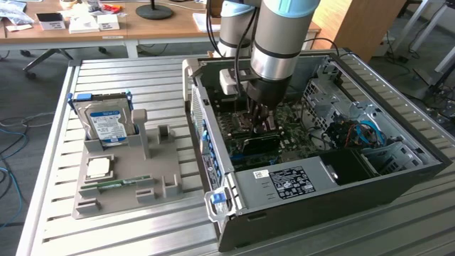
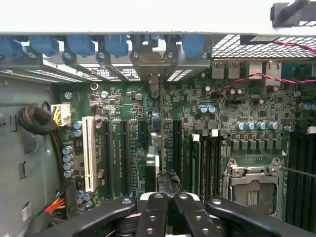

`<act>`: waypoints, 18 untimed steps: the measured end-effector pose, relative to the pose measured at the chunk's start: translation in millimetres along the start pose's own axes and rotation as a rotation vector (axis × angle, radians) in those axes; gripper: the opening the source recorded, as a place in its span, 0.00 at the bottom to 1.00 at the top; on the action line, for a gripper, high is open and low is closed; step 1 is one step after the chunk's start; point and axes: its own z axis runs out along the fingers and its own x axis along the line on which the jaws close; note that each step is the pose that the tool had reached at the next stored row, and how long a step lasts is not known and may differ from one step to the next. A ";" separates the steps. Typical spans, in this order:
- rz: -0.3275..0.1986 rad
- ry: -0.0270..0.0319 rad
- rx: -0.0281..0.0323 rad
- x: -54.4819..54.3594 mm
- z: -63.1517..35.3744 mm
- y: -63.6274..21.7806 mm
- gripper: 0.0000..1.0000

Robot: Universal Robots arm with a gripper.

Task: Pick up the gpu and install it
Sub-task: 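Press down on the gpu until it lock into place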

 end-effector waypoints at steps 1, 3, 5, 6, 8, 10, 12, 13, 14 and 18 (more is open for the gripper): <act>0.000 -0.0004 0.0002 0.0 0.6 0.0 0.11; 0.000 -0.0002 0.0001 0.0 1.9 0.0 0.11; 0.000 0.0001 0.0000 0.1 2.0 0.1 0.11; 0.000 0.0002 -0.0001 0.1 2.0 0.1 0.11; 0.000 0.0001 0.0002 0.1 3.0 0.0 0.11; 0.000 0.0002 0.0000 0.1 4.0 0.1 0.11; 0.000 0.0001 -0.0001 0.1 4.0 0.1 0.11; 0.000 0.0000 0.0000 0.1 4.1 0.1 0.11; 0.000 0.0000 0.0000 0.1 4.1 0.1 0.11; 0.000 -0.0001 0.0001 0.1 4.2 0.1 0.11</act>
